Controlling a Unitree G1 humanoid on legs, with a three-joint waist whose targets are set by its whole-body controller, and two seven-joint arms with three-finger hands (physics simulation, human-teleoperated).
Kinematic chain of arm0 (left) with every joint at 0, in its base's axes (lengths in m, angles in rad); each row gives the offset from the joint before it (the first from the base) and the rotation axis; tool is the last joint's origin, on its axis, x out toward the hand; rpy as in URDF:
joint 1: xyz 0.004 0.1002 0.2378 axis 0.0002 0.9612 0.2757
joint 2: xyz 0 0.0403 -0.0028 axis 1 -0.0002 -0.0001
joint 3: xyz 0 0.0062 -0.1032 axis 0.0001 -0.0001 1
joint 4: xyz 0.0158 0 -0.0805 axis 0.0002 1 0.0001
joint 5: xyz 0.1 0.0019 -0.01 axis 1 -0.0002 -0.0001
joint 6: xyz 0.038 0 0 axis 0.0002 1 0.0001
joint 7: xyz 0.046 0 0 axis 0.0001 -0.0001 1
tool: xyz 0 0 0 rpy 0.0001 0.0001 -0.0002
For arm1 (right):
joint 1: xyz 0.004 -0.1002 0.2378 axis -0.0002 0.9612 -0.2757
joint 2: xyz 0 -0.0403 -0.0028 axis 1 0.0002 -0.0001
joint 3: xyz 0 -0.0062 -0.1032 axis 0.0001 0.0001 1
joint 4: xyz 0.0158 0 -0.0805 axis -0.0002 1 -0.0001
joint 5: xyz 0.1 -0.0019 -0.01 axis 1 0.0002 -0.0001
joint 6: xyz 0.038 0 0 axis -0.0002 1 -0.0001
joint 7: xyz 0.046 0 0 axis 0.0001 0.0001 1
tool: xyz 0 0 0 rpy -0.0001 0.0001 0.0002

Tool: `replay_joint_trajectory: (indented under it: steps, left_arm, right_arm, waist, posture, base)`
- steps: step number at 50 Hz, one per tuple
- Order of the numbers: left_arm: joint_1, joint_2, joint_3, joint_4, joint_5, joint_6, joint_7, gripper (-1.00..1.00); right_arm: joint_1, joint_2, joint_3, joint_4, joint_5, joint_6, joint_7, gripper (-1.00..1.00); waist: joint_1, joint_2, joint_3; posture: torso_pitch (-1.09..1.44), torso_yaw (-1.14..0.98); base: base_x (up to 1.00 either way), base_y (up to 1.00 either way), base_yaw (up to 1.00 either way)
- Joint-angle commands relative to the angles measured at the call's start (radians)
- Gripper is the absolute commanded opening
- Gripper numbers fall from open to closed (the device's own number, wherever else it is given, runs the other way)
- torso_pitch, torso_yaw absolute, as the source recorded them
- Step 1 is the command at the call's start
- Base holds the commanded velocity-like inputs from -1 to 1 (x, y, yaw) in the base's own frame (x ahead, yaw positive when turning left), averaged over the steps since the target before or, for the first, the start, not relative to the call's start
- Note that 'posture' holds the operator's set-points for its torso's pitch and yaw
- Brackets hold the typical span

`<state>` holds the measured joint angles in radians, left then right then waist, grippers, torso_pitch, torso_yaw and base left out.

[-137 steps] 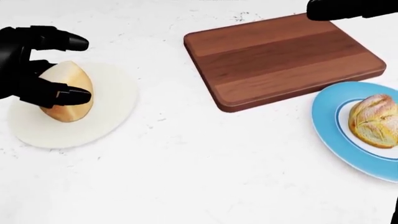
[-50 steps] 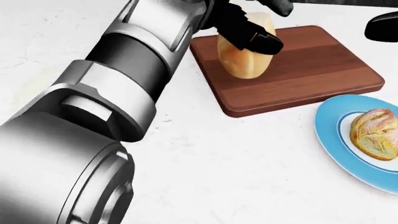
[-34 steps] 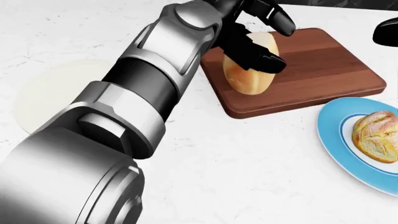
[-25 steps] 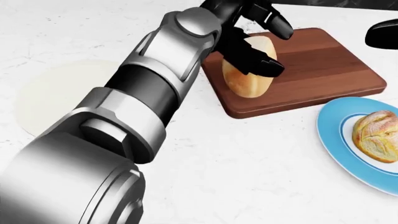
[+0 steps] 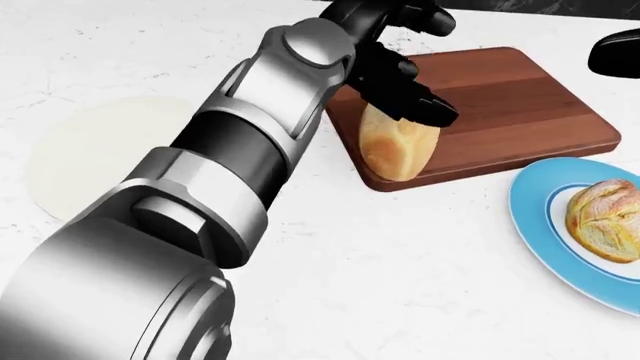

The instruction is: Place all breads on the cutting board.

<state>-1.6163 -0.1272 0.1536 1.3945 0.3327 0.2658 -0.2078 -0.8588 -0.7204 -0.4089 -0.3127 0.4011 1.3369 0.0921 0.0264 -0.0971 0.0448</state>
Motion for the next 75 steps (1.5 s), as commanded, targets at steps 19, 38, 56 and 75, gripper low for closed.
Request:
replay_joint_trajectory:
  steps: [19, 38, 56, 75]
  left_arm:
    - [-0.042, 0.019, 0.012, -0.040, -0.008, -0.047, 0.038, 1.00]
    - [-0.192, 0.132, 0.055, -0.070, -0.119, 0.105, 0.004, 1.00]
    - [-0.211, 0.338, -0.015, -0.436, -0.309, 0.474, 0.012, 1.00]
    - [0.168, 0.472, -0.022, -1.353, -0.480, 1.047, 0.138, 1.00]
  right_arm:
    - [0.015, -0.001, -0.027, -0.065, 0.049, -0.019, -0.041, 1.00]
    - [-0.101, -0.037, 0.115, 0.106, -0.040, -0.098, -0.008, 1.00]
    - [-0.430, 0.001, 0.275, 0.374, -0.355, -0.152, 0.216, 1.00]
    - [-0.437, -0.013, 0.265, 0.323, -0.584, -0.097, 0.481, 1.00]
  waist:
    - [0.001, -0.007, -0.029]
    - [-0.004, 0.004, -0.026]
    - [-0.011, 0.036, -0.010]
    - [-0.021, 0.070, -0.002]
  posture:
    - [0.00, 0.00]
    - [0.00, 0.00]
    - [0.00, 0.00]
    - [0.00, 0.00]
  base:
    - [0.00, 0.00, 0.00]
    - [0.00, 0.00, 0.00]
    - [0.00, 0.00, 0.00]
    - [0.00, 0.00, 0.00]
